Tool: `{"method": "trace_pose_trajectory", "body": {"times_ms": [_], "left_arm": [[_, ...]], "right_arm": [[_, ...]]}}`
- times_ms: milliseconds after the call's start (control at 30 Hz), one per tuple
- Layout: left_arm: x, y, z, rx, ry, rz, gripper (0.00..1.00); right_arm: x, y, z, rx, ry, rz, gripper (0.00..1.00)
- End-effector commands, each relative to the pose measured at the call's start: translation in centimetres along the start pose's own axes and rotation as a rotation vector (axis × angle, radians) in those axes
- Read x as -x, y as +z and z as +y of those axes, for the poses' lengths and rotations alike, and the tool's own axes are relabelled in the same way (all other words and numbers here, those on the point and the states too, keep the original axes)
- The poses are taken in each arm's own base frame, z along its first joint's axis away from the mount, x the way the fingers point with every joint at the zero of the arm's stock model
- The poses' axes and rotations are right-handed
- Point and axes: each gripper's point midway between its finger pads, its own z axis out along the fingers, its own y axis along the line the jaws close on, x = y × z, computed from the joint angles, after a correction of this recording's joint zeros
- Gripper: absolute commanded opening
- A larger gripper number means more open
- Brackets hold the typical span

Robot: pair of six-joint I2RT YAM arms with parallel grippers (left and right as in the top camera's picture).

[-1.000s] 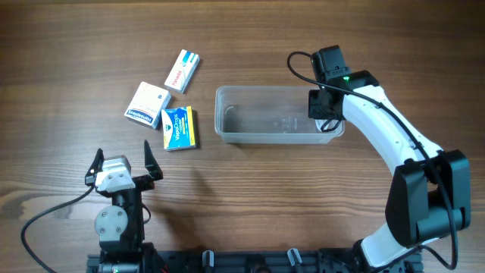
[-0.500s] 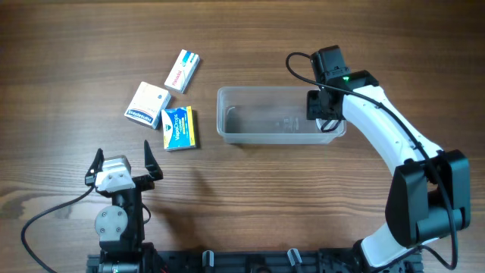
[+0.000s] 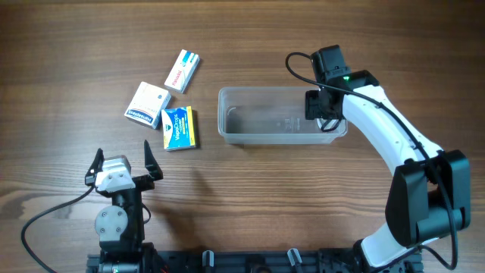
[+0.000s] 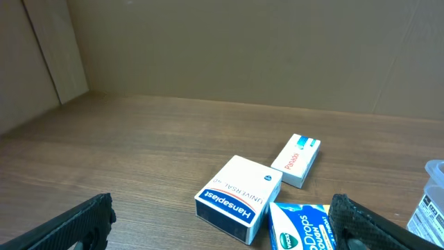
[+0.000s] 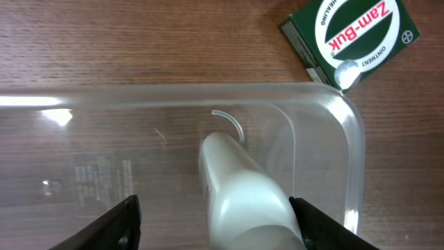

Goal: Pack container

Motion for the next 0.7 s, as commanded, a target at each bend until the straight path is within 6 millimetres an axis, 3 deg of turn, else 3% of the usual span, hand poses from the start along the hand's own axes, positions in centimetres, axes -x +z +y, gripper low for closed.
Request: {"method": "trace_pose_trajectory", "body": {"times_ms": [0, 367, 667], "left_arm": [[0.0, 0.0, 0.0, 0.000, 0.015, -0.007, 1.00], [0.0, 0.0, 0.0, 0.000, 0.015, -0.007, 1.00], [0.0, 0.0, 0.0, 0.000, 0.015, -0.007, 1.00]], "right_arm": [[1.8, -0.8, 1.1, 0.056, -0.002, -0.032, 0.68], [2.9, -1.8, 0.9, 0.050, -0.020, -0.076, 0.71], [4.5, -4.9, -1.6, -0.055, 0.007, -0.189, 0.73]]}}
